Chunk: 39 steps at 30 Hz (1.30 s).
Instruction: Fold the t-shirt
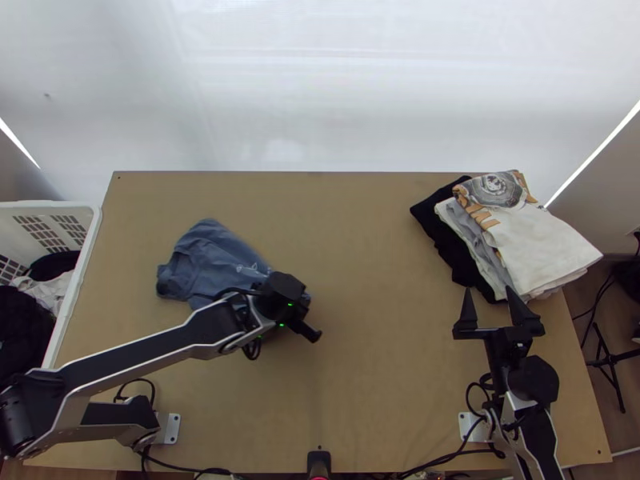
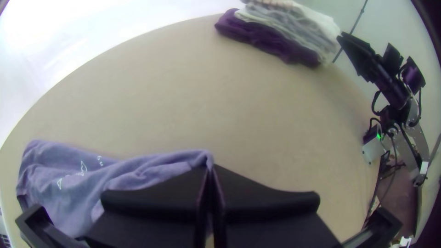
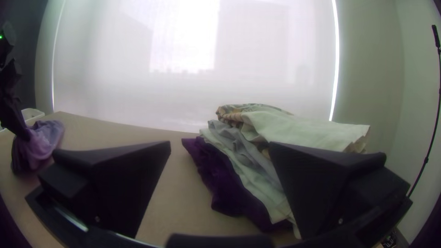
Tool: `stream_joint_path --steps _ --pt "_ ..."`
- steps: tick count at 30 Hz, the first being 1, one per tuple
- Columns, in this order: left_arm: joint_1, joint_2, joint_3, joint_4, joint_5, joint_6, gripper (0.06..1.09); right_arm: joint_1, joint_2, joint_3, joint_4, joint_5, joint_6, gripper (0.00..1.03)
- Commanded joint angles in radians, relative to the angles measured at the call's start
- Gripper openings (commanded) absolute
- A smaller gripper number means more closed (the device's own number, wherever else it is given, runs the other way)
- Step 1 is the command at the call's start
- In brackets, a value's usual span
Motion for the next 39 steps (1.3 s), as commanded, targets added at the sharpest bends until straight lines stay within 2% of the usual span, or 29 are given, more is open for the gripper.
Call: stream_joint_path --steps 1,13,14,15,16,17,18,28,31,39 --pt "-0.101 0.125 0.110 0.056 -0.004 -0.040 0.09 0.000 0.000 0.000 0.000 0.000 0.002 0.99" --pt "-0.162 0.332 0.454 0.055 -0.003 -0.050 0.09 0.000 0.000 0.000 0.000 0.000 0.002 0.99" --pt "-0.162 0.345 0.471 0.055 -0.003 -0.050 0.12 0.000 0.000 0.000 0.000 0.000 0.002 0.99" --pt "-0.164 0.354 0.486 0.047 0.011 -0.050 0.27 0.000 0.000 0.000 0.000 0.000 0.002 0.99" --pt "-0.167 0.354 0.495 0.043 0.043 -0.044 0.54 0.000 0.000 0.000 0.000 0.000 0.002 0.99" --pt "-0.167 0.351 0.498 0.043 0.051 -0.038 0.93 0.000 0.000 0.000 0.000 0.000 0.002 0.99" --pt "-0.165 0.341 0.503 0.030 0.056 -0.036 1.05 0.000 0.000 0.000 0.000 0.000 0.002 0.99" --pt "-0.004 0.093 0.434 0.006 0.036 0.000 1.04 0.000 0.000 0.000 0.000 0.000 0.002 0.99" --pt "0.135 0.007 0.431 -0.040 0.032 0.000 1.04 0.000 0.000 0.000 0.000 0.000 0.002 0.99" --pt "0.651 -0.177 0.408 -0.177 0.062 0.183 1.04 0.000 0.000 0.000 0.000 0.000 0.002 0.99"
